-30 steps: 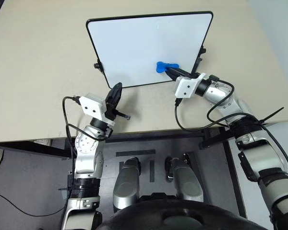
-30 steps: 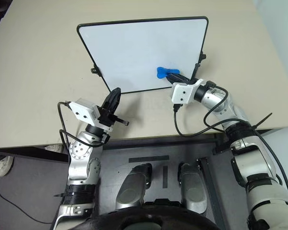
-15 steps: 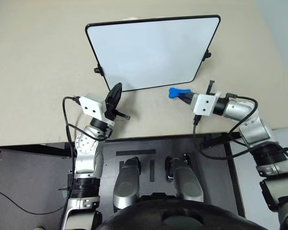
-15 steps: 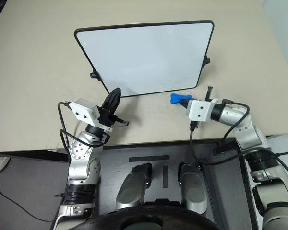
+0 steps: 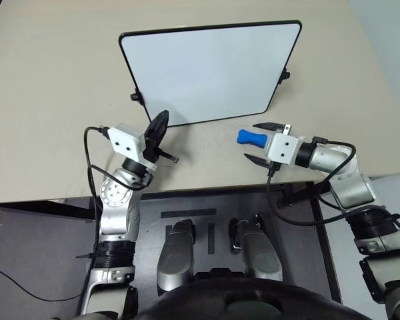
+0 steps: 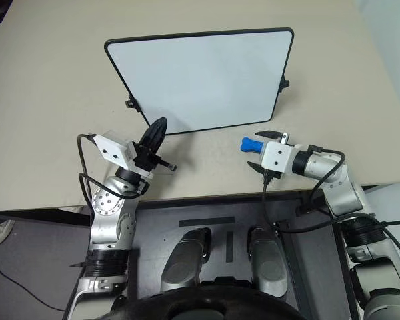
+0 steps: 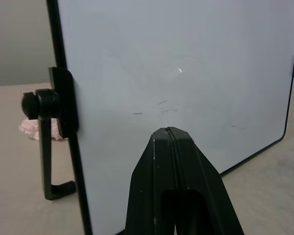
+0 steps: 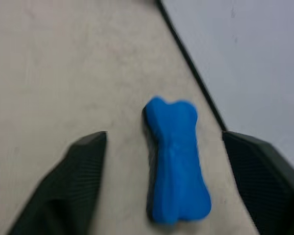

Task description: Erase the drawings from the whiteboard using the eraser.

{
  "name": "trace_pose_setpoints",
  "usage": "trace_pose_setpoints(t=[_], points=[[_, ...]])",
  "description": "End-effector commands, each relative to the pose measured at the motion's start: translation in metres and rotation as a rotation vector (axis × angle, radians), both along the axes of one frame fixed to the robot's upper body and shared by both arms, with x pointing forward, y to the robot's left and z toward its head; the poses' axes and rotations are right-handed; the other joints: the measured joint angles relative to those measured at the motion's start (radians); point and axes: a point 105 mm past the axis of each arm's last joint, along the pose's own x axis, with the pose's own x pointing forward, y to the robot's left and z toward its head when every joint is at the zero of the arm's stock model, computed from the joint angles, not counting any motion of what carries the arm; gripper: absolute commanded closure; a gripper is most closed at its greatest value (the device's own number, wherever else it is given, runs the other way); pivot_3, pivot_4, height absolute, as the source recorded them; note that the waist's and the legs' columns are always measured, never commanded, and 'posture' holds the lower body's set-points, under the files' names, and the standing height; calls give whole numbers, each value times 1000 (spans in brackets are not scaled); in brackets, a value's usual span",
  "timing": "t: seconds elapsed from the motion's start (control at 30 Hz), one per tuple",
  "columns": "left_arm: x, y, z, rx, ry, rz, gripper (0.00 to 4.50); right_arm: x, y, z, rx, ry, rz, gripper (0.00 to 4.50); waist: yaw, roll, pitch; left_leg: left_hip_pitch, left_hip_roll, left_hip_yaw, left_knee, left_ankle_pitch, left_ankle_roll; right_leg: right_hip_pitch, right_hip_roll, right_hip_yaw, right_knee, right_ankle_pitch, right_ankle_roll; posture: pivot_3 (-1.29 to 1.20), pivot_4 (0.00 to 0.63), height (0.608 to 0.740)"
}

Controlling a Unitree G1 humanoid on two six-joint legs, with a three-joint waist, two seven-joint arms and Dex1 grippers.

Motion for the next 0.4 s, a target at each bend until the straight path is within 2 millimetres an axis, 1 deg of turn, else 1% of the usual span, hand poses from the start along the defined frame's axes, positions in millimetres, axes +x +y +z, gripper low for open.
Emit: trace_pose_setpoints(t=[0.03,0.1,0.17,0.23,0.4], points=[[1,3,12,3,-40,2,4500,-1,-3,32,137,-74,-34,614,1,0,0,0,0,0,0,0,0,0,0,0,0,0,0,0,150,740],[2,7,12,8,-38,7,4500,-1,-1,35,176,-67,-44,614,2,0,0,0,0,0,0,0,0,0,0,0,0,0,1,0,150,740],[2,9,12,17,-34,5,4500,-3,-4,35,207,-57,-72,614,1,0,0,0,0,0,0,0,0,0,0,0,0,-1,1,0,150,740],[3,8,13,27,-30,-7,4500,-5,-6,36,235,-57,-96,614,3,0,0,0,0,0,0,-1,0,0,0,0,0,-1,1,0,150,740],[8,3,17,37,-30,-48,4500,-8,-4,36,259,-65,-116,614,3,0,0,0,-1,0,0,0,0,0,0,0,0,-1,1,0,150,740]])
